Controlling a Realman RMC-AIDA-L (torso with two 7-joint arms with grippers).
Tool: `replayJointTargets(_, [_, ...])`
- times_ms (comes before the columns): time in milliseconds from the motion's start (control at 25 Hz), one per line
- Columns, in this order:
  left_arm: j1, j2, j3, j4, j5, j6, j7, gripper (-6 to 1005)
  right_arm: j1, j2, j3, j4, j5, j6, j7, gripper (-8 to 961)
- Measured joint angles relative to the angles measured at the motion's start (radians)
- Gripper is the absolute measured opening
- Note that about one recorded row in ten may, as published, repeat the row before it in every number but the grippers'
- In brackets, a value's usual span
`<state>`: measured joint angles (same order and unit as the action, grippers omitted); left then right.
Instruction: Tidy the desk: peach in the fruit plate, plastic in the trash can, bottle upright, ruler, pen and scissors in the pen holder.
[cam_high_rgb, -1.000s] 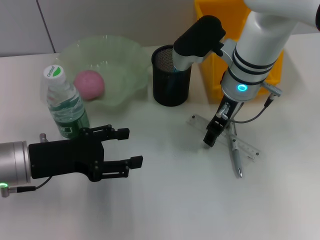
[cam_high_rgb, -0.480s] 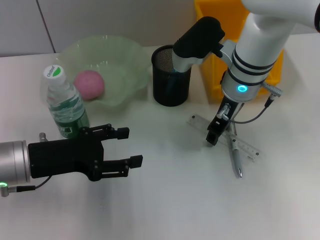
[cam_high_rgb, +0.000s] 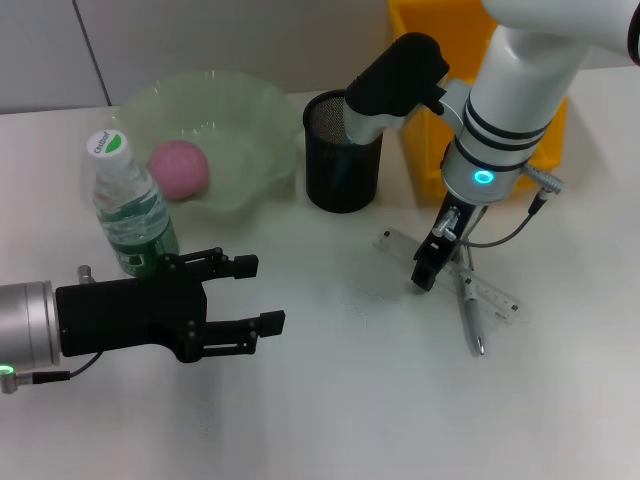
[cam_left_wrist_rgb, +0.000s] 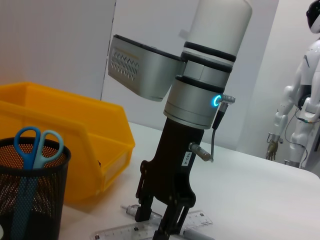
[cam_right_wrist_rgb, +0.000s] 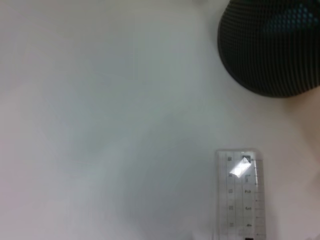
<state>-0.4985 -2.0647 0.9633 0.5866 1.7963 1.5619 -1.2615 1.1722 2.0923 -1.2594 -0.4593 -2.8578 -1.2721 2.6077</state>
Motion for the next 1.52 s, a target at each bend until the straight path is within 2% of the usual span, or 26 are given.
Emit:
replayJointTargets(440, [0.000, 0.000, 0.000, 0.001, 0.000, 0.000, 0.002, 802, 0.001, 0.000, 0.000, 0.007, 0.000, 0.004, 0.007, 541])
replayJointTargets(720, [0.000, 0.000, 0.000, 0.000, 0.000, 0.001, 0.001, 802, 0.001, -0.002, -0.001, 0.006, -0.008, 0.010, 0.018, 463])
replayJointTargets(800, [0.000, 0.000, 0.000, 0.000, 0.000, 0.002, 0.001, 802, 0.000, -0.003, -0.001, 0.002, -0.008, 0.010, 0.018, 380])
replayJointTargets(920, [0.002, 0.000, 0.000, 0.000, 0.000, 0.003, 0.002, 802, -0.005, -0.006, -0.001, -0.019, -0.006, 0.006, 0.018, 380])
replayJointTargets(1120, [0.004, 0.000, 0.000, 0.005, -0.001, 0.006, -0.001, 802, -0.020, -0.008, 0.009, -0.090, 0.009, -0.038, 0.012, 380])
replayJointTargets(1320, [0.003, 0.000, 0.000, 0.007, -0.001, 0.010, -0.006, 802, -0.054, -0.009, 0.002, -0.203, 0.117, -0.138, -0.040, 380])
replayJointTargets(1400, [0.003, 0.001, 0.000, 0.008, -0.002, 0.012, -0.007, 802, -0.084, -0.008, 0.001, -0.278, 0.139, -0.170, -0.050, 380])
replayJointTargets(1440, [0.002, 0.002, 0.000, 0.009, -0.002, 0.015, -0.007, 802, -0.122, -0.008, 0.000, -0.354, 0.163, -0.191, -0.063, 380])
replayJointTargets(1520, [0.002, 0.002, 0.000, 0.009, -0.002, 0.017, -0.007, 802, -0.147, -0.009, 0.000, -0.397, 0.185, -0.198, -0.075, 380])
